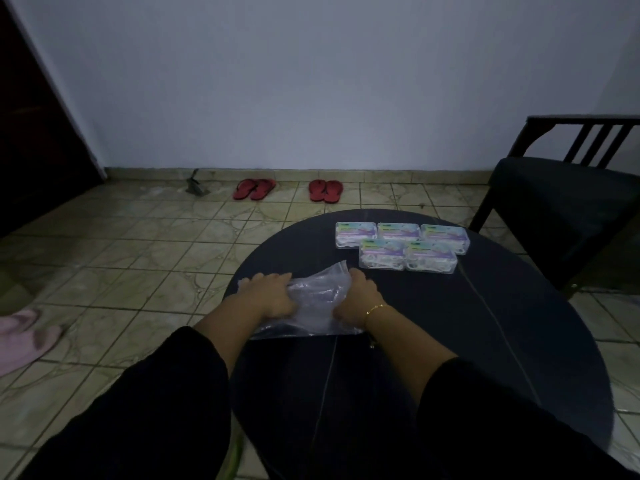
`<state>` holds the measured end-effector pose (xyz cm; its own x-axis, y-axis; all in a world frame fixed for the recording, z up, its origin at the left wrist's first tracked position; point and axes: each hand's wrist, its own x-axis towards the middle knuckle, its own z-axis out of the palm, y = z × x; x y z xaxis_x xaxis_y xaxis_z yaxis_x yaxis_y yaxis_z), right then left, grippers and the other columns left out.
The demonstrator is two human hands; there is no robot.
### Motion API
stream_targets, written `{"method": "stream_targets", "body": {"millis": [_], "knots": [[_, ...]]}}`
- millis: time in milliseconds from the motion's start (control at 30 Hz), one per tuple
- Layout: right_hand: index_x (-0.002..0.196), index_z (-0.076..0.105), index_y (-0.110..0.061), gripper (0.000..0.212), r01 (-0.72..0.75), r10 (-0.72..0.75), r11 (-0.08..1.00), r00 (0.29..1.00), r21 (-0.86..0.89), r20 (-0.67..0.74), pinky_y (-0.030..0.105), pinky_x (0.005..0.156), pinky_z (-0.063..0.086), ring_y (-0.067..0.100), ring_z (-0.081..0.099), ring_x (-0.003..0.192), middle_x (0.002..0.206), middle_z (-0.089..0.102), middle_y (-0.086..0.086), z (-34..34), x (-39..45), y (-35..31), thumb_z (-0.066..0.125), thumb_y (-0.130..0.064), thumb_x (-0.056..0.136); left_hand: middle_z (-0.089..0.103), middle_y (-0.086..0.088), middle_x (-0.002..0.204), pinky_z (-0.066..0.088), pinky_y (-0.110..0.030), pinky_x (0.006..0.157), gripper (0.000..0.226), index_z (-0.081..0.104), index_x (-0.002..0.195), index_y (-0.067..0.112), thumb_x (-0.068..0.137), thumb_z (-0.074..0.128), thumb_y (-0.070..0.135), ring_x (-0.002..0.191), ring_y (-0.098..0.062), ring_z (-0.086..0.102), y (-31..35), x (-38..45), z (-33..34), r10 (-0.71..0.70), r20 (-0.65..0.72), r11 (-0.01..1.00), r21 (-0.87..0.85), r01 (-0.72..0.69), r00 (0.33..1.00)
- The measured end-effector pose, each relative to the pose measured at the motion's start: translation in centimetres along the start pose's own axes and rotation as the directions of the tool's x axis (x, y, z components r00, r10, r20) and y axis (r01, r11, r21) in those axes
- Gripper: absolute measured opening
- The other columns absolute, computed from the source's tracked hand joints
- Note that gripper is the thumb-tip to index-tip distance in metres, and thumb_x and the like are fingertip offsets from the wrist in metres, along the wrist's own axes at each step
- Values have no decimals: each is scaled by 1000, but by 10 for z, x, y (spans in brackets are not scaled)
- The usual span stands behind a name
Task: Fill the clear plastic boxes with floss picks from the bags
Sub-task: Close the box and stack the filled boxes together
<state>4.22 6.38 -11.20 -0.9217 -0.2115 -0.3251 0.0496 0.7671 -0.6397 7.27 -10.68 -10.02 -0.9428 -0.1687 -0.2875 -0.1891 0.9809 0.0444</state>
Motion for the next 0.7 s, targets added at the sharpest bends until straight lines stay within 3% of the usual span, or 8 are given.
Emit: {"method": "stream_targets", "body": {"millis": [100,200,267,400,467,600,700], "knots": [[146,17,-16,82,-64,64,998,998,6,2,48,105,39,35,40,127,139,38,15,5,2,-3,66,-19,81,30,-5,150,13,-48,112,78,22,150,24,82,52,51,139,-27,19,-5,-5,-2,-36,-55,997,63,39,998],[138,26,-10,64,-113,114,993,993,-33,7,47,103,39,34,43,124,134,43,15,12,3,-7,60,-21,84,41,-6,136,18,-49,109,61,48,132,26,78,55,54,129,-26,31,-15,-7,-1,-54,-65,998,28,56,996],[133,32,-8,54,-91,90,996,996,-27,-8,45,102,41,34,47,119,131,46,17,14,-1,-12,56,-19,86,44,-4,128,21,-48,105,47,55,116,24,79,55,52,123,-25,37,-23,-11,1,-66,-78,997,-41,62,995],[132,35,-7,43,48,-54,985,998,168,30,31,83,42,23,52,97,108,53,10,20,-21,-30,49,-12,92,54,1,115,23,-44,100,25,50,93,25,85,49,48,114,-21,44,-44,-25,8,-101,-165,993,-85,88,981],[130,37,-7,39,151,-159,969,987,195,24,28,78,41,18,50,91,101,50,6,29,-33,-43,48,-8,92,57,1,112,20,-45,101,21,50,93,26,86,46,46,114,-21,44,-59,-36,10,-160,-215,984,-107,140,963],[127,38,-12,42,326,-336,917,942,229,5,19,58,40,11,51,76,102,54,7,59,-53,-76,51,-2,89,58,-1,113,23,-42,100,23,56,102,27,88,42,37,115,-23,46,-105,-61,20,-303,-281,950,-163,265,911],[127,37,-21,47,452,-454,876,891,168,-30,23,60,42,18,56,81,104,54,6,89,-64,-100,51,-1,87,60,0,107,25,-41,97,10,49,90,28,88,41,34,108,-23,48,-144,-79,36,-388,-285,919,-194,344,876]]}}
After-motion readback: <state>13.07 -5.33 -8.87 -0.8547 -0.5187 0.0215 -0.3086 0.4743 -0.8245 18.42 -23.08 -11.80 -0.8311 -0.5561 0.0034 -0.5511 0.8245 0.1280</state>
